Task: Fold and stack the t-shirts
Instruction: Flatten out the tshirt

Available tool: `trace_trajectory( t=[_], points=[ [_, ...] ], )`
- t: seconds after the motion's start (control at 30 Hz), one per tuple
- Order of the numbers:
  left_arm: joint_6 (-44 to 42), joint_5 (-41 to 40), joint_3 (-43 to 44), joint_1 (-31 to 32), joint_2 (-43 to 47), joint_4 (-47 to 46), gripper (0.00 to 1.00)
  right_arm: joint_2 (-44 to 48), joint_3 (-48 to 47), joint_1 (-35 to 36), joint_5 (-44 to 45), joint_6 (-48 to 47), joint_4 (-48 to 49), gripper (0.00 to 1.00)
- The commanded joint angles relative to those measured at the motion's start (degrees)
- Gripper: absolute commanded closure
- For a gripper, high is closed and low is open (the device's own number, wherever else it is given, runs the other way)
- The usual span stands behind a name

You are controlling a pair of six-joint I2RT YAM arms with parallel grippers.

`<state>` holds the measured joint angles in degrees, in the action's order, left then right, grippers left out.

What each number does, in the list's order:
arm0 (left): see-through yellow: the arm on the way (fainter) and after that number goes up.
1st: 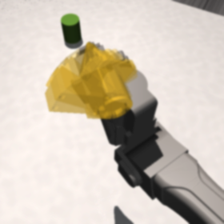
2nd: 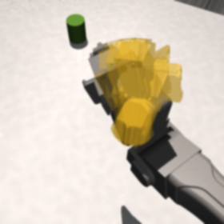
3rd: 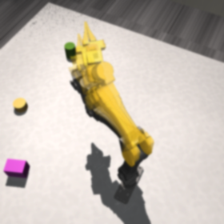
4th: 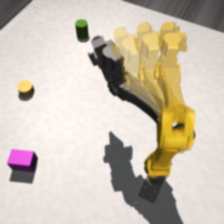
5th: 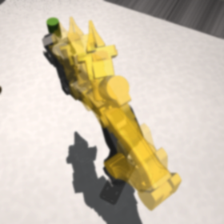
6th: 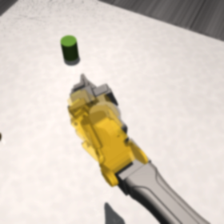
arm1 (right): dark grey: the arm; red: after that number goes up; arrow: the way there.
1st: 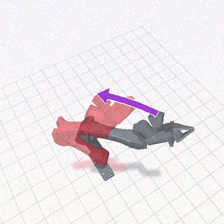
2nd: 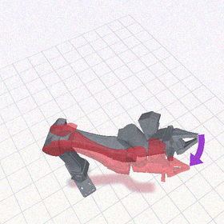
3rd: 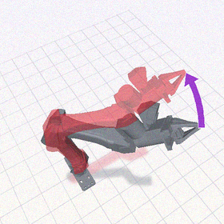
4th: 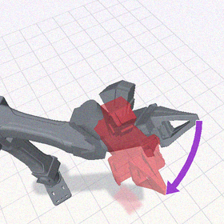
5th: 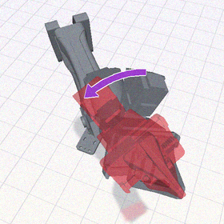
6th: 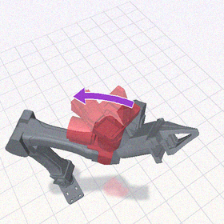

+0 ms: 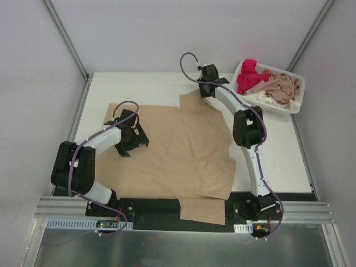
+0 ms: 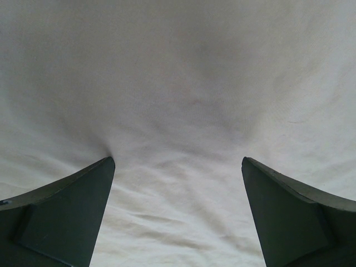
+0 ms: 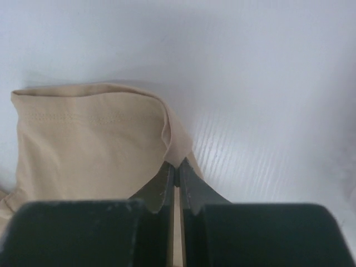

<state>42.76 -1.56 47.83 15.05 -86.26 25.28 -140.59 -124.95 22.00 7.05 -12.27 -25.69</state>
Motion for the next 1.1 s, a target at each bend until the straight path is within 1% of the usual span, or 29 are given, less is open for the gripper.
trace_trajectory(
  t=[0.0,0.03,0.1,0.13,0.17,0.2,0.23,0.3,0.33,0.37,0.4,0.5,0.53,0.57,0.6,0.63,0.67,0.7,0.73,0.77,0.8,0.83,0.9,0.93,1.0,1.07],
  points=[
    [-0.8,0.0,0.9,0.4,-0.5,0.0,0.01,-0.6,-5.3,-1.1,3.9,-7.9,7.0,0.99],
    [-0.7,-0.1,0.8,0.4,-0.4,0.0,0.01,-1.2,-7.0,-1.3,5.8,-9.0,7.8,0.99],
    [-0.7,-0.1,0.5,0.4,-0.3,0.1,0.01,-2.6,-8.2,-1.9,6.7,-14.0,11.4,0.99],
    [-0.6,-0.1,0.5,0.4,-0.1,0.1,0.01,-2.9,-8.0,-2.0,7.5,-16.4,13.3,0.94],
    [-0.6,0.2,0.6,0.4,-0.1,0.0,0.01,-3.8,-8.1,-2.1,8.2,-20.4,17.4,0.89],
    [-0.7,0.2,0.9,0.4,0.0,0.0,0.01,-4.3,-8.4,-2.1,9.3,-22.4,19.3,0.82],
    [-0.8,0.2,0.9,0.4,0.2,0.0,0.01,-4.9,-9.5,-2.0,11.3,-23.5,22.1,0.56],
    [-1.4,-0.1,1.6,0.4,0.5,0.2,0.01,-5.4,-10.9,-2.0,11.4,-24.6,22.7,0.30],
    [-1.5,-0.5,1.8,0.4,1.1,0.2,0.01,-4.7,-10.9,-1.9,10.7,-24.4,21.7,0.10],
    [-1.6,-1.2,2.1,0.4,1.4,0.5,0.01,-1.7,-8.3,-1.6,10.2,-24.0,21.6,0.01],
    [-1.9,-1.2,2.9,0.4,2.0,0.7,0.01,0.3,-6.4,-1.0,8.5,-23.4,22.0,0.03],
    [-2.2,-0.9,4.1,0.4,4.2,0.9,0.01,9.7,2.3,1.2,6.5,-22.7,21.9,0.03],
    [-2.3,-1.0,4.4,0.4,5.5,1.1,0.01,14.2,4.5,1.9,6.7,-22.6,20.4,0.03],
    [-2.4,-1.2,4.5,0.4,6.2,1.1,0.01,16.6,8.0,2.7,7.4,-22.1,19.2,0.03],
    [-2.3,-1.4,4.7,0.4,6.9,1.2,0.01,18.8,10.2,4.1,10.0,-20.4,17.8,0.03],
    [-2.3,-1.6,4.6,0.4,8.2,1.4,0.01,23.1,12.0,4.8,10.5,-15.7,13.5,0.03],
    [-2.2,-1.8,4.5,0.4,9.0,1.4,0.01,25.4,13.7,5.2,10.9,-11.5,10.6,0.03],
    [-1.8,-2.0,4.0,0.4,9.6,1.5,0.01,27.6,18.3,5.6,9.1,-7.5,7.5,0.03],
    [-1.8,-2.2,3.9,0.4,10.9,1.6,0.01,32.1,21.1,5.6,7.2,0.8,3.2,0.03],
    [-1.6,-2.5,3.7,0.4,11.5,2.1,0.01,34.5,25.2,5.5,5.2,3.9,2.2,0.03],
    [-1.8,-2.6,3.1,0.4,11.9,2.1,0.01,36.9,33.3,5.5,1.3,6.4,2.1,0.03],
    [-2.0,-2.7,3.0,0.4,12.6,2.4,0.01,41.5,37.9,5.5,-0.5,8.7,3.8,0.03],
    [-2.4,-2.4,2.7,0.4,12.9,3.7,0.01,45.0,44.2,5.5,-3.4,14.6,4.0,0.03],
    [-2.4,-2.3,2.4,0.4,13.2,3.9,0.01,47.2,48.9,5.5,-4.2,15.7,2.9,0.03],
    [-1.6,-2.1,1.7,0.4,12.7,4.0,0.01,48.1,52.1,5.6,-5.1,18.8,1.3,0.03],
    [-0.8,-2.6,1.6,0.4,11.6,4.0,0.01,47.5,55.1,5.7,-6.5,19.0,1.4,0.03]
  ],
)
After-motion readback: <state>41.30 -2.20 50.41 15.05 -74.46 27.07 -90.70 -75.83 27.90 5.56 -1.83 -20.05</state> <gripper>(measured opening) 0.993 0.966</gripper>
